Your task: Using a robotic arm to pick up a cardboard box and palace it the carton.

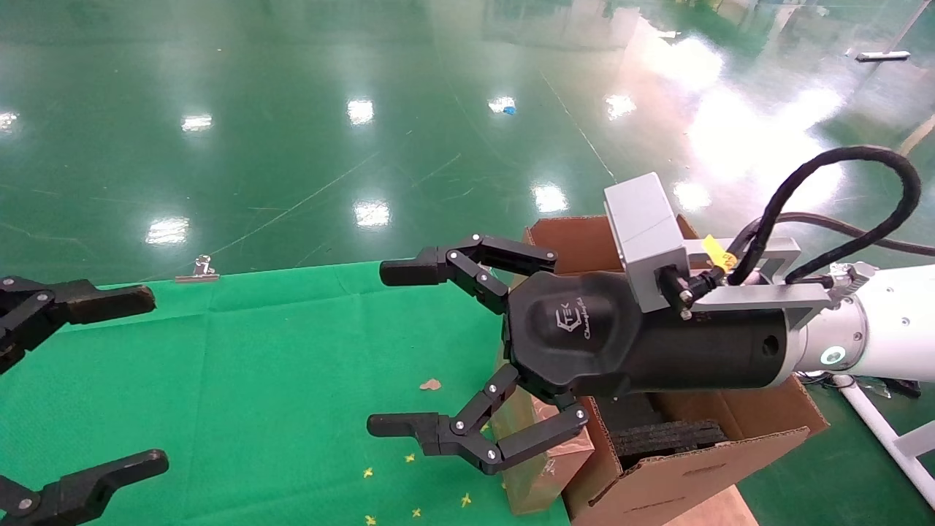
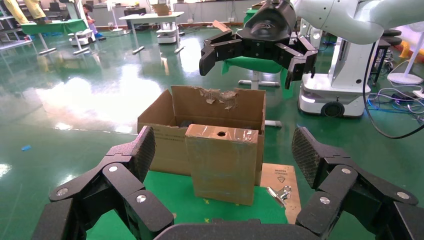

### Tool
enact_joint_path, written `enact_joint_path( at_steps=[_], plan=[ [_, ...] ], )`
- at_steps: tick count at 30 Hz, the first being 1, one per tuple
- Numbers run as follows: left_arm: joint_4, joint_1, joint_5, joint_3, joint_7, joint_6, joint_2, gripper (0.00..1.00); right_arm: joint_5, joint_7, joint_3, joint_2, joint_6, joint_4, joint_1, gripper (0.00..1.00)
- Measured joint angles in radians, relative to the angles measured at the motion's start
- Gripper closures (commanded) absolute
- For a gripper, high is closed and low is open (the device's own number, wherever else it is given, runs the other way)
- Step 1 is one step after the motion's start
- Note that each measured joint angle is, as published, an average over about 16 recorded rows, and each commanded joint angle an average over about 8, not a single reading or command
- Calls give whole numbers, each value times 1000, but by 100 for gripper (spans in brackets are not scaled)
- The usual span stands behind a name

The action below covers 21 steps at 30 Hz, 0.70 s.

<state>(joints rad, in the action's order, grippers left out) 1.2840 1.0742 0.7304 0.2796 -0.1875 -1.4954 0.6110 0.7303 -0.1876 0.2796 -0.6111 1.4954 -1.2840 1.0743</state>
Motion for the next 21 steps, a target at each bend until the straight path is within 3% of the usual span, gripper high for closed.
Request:
enact_joint_path(
  at_steps=[13,21],
  plan=[
    [0,0,0,0,0,0,0,0,17,-9,8,3,-3,-3,2,0],
    [-1,0,0,1,1,0,0,0,162,-94,82,-4,-9,-33,66,0]
  ],
)
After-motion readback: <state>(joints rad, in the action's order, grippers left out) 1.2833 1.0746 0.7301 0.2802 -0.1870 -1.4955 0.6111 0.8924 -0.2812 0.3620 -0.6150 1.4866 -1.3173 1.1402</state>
